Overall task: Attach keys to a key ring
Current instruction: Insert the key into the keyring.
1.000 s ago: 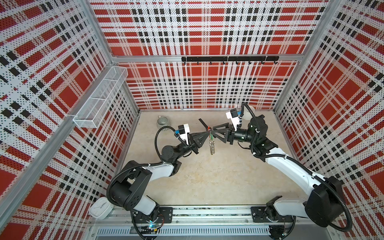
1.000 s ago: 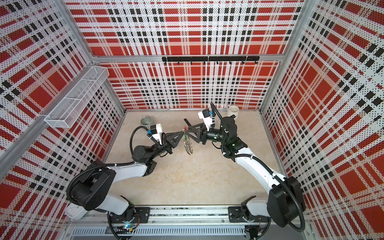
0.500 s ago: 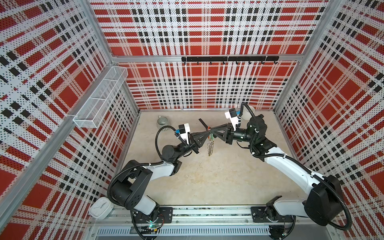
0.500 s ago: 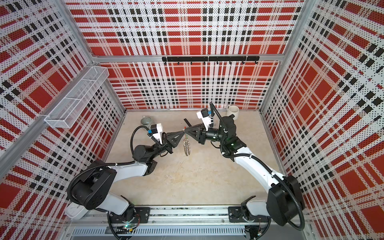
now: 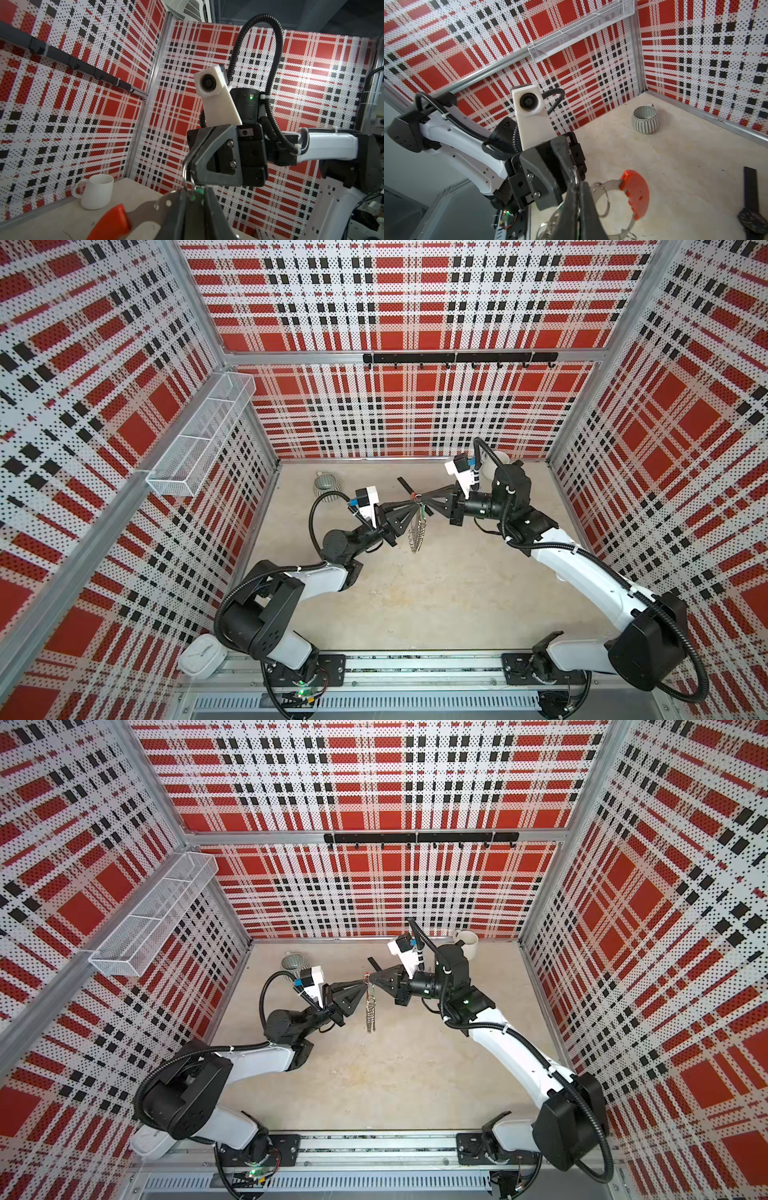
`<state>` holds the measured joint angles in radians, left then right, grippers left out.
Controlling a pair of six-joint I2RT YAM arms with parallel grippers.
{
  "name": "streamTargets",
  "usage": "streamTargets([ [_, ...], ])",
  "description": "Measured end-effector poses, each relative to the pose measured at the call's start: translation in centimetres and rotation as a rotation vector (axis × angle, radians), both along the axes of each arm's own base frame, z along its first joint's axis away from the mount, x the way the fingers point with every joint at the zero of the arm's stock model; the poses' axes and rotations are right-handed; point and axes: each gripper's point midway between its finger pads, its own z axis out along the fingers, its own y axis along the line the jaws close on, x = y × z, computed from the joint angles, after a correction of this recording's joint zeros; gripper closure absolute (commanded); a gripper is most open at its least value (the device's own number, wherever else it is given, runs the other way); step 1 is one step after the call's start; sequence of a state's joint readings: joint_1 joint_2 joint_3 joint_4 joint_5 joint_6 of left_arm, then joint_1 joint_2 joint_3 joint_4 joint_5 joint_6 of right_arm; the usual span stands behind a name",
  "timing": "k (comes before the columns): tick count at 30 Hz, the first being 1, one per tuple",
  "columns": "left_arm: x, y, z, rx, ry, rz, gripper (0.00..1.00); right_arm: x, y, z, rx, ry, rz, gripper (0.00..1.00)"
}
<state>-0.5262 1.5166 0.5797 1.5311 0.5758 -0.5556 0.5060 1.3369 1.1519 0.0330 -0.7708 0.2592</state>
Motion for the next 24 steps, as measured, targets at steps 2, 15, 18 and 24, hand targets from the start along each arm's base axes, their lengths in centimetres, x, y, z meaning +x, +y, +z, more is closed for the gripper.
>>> streamTargets([
  [2,-0.3,0.7,0.2,0.031,-0.056,0.041,0.74,0.7,-0.3,-0.2,-0.045,-0.039,-0.040,1.00],
  [15,2.9,-1.1,1.0,0.600,-0.358,0.220,0.75,1.4,-1.2,-4.1,-0.299,-0.230,-0.119,1.00],
  [18,3.8,-1.8,0.0,0.701,-0.360,0.178,0.75,1.1,-0.9,-4.3,-0.313,-0.245,-0.107,1.00],
  [24,4.0,-2.2,-2.2,0.796,-0.335,0.099,0.75,0.7,-0.8,-4.9,-0.335,-0.237,-0.100,1.00],
])
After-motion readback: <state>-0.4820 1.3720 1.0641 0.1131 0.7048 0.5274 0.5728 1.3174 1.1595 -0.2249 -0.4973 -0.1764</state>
